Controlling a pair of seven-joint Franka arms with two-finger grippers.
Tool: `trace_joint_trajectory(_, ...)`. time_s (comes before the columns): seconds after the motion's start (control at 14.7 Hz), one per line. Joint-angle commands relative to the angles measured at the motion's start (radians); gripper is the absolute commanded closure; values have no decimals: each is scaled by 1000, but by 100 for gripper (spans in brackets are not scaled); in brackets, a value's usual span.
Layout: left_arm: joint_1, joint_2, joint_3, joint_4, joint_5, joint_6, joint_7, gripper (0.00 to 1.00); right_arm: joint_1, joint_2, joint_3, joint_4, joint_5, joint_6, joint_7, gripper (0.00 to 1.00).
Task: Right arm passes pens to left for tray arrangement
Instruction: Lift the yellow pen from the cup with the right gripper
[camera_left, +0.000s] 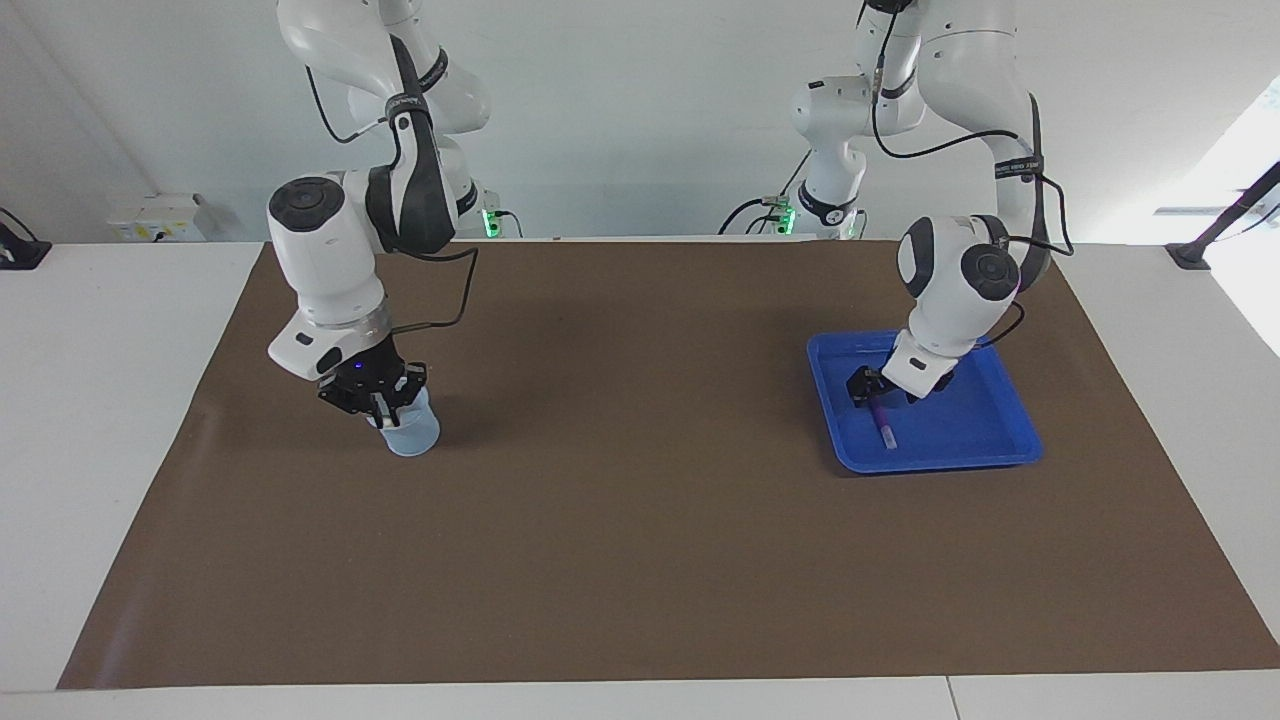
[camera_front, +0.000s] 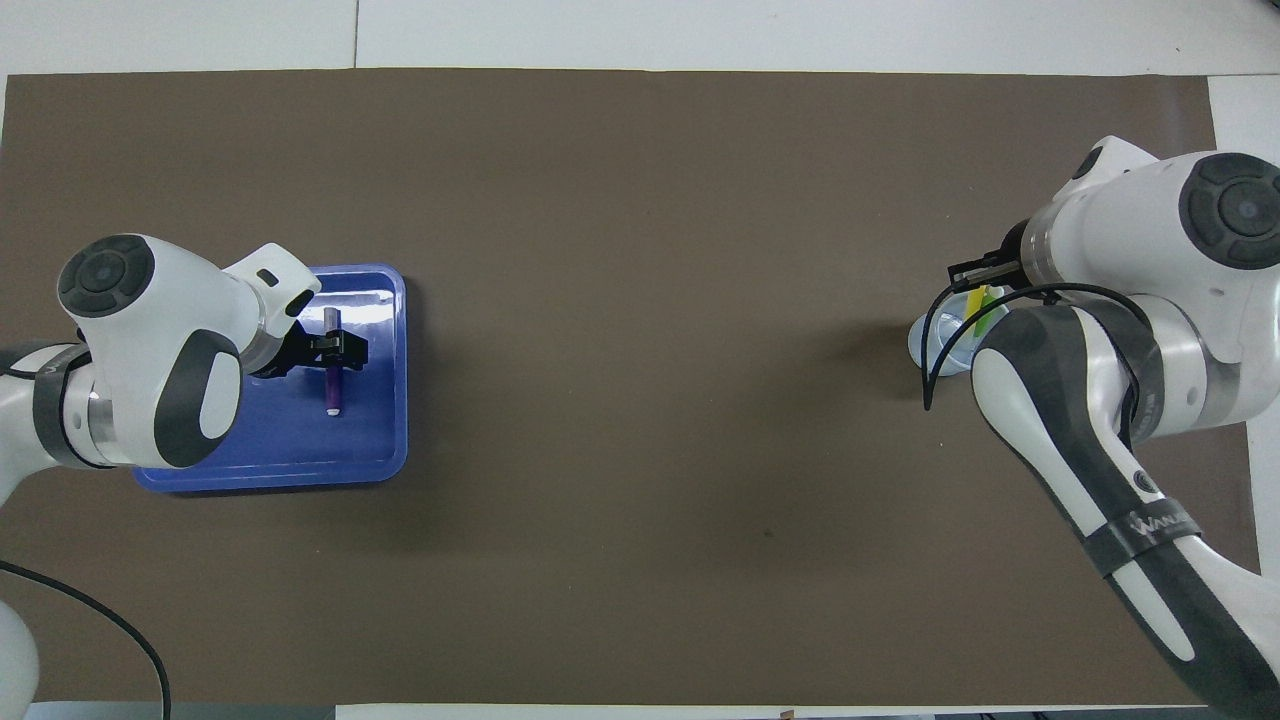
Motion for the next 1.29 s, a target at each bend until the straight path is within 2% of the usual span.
trace_joint_trajectory(0.0, 8, -14, 1, -21, 20, 16, 9, 0, -5, -20, 13, 112, -6, -139, -10, 100)
trace_joint_trajectory(0.14, 9, -16, 3, -3, 20, -10, 6, 0, -7, -34, 42, 200, 8, -244, -4, 100)
trace_joint_trajectory(0.34, 37, -22, -2, 139, 8, -215, 0, 0, -7, -58, 76, 275, 93, -335, 118, 100)
trace_joint_trajectory(0.54, 39, -28, 1, 315, -113, -453, -35, 0, -7, -58, 87, 294, 224, -321, 299, 100)
trace_joint_trajectory(0.68, 39, -32, -3, 405, -145, -557, -114, 0, -5, -57, 102, 289, 331, -281, 521, 100)
trace_joint_trajectory(0.88, 25, -98, -6, 431, -232, -592, -310, 0, -5, -52, 157, 291, 435, -235, 770, 100)
trace_joint_trajectory(1.02, 25, -146, -10, 431, -326, -592, -522, 0, -2, -52, 173, 294, 529, -232, 915, 100)
trace_joint_trajectory(1.22, 16, -183, -42, 440, -412, -573, -830, 0, 45, -49, 173, 297, 594, -232, 1083, 100)
